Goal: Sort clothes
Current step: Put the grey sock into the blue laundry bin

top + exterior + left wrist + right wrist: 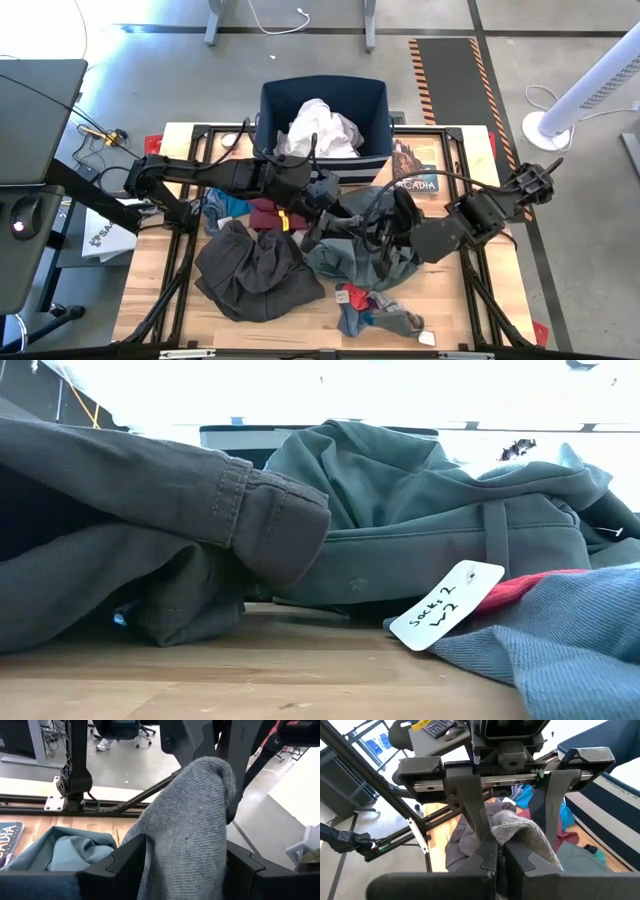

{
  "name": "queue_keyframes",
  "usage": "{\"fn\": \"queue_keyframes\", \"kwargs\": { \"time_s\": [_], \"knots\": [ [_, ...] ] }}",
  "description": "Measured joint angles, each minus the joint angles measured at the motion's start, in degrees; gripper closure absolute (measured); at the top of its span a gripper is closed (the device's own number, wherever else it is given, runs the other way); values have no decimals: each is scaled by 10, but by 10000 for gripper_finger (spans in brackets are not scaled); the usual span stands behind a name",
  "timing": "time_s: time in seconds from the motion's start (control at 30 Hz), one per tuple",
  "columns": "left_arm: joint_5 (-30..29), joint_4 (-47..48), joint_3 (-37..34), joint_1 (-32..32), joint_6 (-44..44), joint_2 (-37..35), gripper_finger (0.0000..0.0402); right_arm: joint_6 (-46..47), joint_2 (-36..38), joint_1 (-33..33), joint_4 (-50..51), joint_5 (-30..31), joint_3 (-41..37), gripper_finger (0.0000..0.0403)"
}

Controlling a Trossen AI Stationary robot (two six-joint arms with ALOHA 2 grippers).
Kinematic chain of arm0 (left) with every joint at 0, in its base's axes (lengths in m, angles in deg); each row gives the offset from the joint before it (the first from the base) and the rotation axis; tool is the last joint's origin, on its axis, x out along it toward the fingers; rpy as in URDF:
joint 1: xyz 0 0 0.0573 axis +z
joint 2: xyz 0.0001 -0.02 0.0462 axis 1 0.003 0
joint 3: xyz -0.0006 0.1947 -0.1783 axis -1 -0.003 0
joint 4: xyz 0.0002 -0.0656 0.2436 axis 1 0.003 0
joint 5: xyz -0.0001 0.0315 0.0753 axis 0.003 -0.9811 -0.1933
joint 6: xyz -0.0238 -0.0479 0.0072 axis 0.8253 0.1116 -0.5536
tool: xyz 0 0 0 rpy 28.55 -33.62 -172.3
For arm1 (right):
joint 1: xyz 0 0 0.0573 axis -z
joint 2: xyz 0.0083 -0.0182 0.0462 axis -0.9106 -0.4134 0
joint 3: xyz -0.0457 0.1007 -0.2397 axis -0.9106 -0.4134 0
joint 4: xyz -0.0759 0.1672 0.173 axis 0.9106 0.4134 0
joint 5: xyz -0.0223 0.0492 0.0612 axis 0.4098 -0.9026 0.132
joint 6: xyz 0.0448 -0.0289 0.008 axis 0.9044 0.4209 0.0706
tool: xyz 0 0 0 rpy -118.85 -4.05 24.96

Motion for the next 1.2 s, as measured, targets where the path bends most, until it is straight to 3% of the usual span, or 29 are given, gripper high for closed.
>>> {"fn": "queue_keyframes", "kwargs": {
  "time_s": [0.2, 0.3, 0.43, 0.57, 0.87, 1.2],
  "knots": [
    [1, 5, 0, 0, 0, 0, 207, -7, 0, 6, -5, -8, 0, 402],
    [2, 6, 0, 0, 0, 0, 229, -10, 0, 6, -6, -9, 0, 402],
    [3, 6, 0, 2, 0, 0, 300, -11, 0, 6, -6, -9, 0, 402],
    [57, 6, 0, 11, 2, 0, 387, -10, 0, 6, -7, -9, 0, 402],
    [71, 9, 0, 24, 11, 0, 397, -15, 0, 6, -7, -9, 0, 370],
    [66, 9, 0, 24, 10, 0, 400, -2, 3, 6, -4, -21, 0, 280]
  ]
}}
